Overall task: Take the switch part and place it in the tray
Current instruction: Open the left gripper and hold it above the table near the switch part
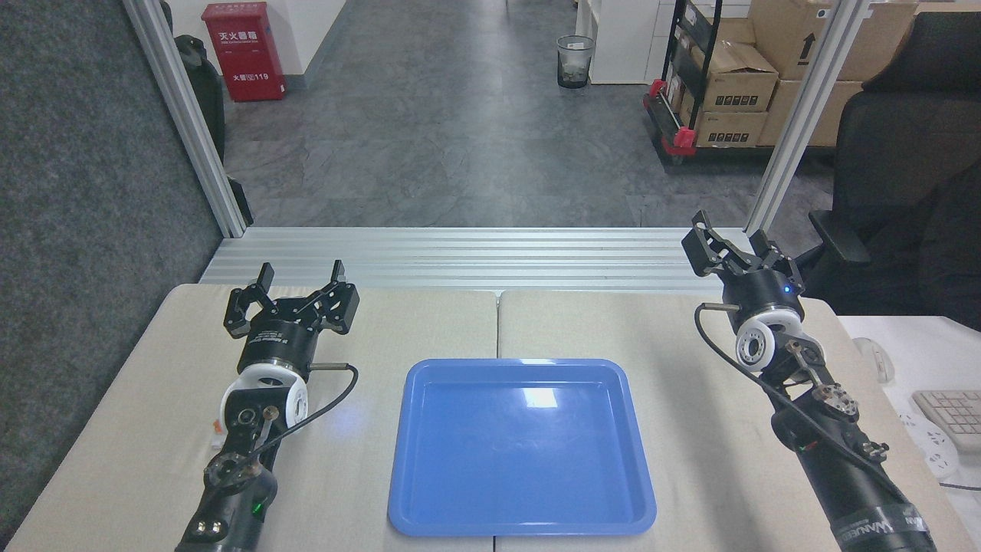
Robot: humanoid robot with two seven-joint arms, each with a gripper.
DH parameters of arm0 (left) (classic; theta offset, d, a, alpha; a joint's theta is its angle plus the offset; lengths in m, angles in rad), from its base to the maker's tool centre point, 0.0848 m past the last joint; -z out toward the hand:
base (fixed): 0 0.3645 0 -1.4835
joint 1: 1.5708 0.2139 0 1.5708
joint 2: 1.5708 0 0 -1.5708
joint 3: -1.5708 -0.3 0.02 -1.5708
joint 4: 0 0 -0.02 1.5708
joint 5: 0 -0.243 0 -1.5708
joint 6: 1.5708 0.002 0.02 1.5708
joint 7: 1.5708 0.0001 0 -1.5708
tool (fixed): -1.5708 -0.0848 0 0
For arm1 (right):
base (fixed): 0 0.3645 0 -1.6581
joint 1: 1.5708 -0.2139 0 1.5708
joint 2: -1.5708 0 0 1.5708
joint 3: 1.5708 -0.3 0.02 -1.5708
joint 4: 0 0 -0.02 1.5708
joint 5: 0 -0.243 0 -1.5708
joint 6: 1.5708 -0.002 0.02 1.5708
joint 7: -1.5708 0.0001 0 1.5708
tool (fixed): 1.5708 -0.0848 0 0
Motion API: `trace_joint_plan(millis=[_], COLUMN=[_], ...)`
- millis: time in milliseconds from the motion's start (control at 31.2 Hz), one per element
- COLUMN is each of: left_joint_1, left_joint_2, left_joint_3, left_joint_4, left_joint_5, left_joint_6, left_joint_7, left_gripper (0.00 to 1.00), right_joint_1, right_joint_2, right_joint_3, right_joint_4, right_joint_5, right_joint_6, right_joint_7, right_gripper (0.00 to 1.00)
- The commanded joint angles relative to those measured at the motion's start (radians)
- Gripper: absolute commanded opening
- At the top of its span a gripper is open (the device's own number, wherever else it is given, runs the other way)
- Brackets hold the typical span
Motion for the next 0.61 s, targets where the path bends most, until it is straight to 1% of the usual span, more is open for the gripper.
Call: trace_joint_plan(millis=[0,64,384,576], left_joint_1=[-0.004,-0.003,-0.010,-0.012], left_joint_2=[-0.019,-0.019,-0.019,0.001], left_joint_3=[-0.072,-0.078,-0.072,-0.075], left_joint_4=[0.028,0.022,0.023,0.022], left_joint_5=[-0.005,-0.005,0.003,0.000], left_joint_6=[-0.017,-0.033,-0.027,-0.030], left_joint_7=[0.003,0.002,0.014,0.017], left_gripper=[1.00,1.00,1.00,1.00], right_joint_1=[0.001,0.000,0.000,0.000], right_joint_2=[0.001,0.001,0.001,0.001], right_joint_3=[0.000,0.000,0.000,0.000], right_joint_4=[0.000,0.000,0.000,0.000], right_joint_5=[0.000,0.000,0.000,0.000], right_joint_6=[0.000,0.000,0.000,0.000], right_joint_7=[0.000,0.000,0.000,0.000], right_gripper=[0.99,0.99,0.99,0.99])
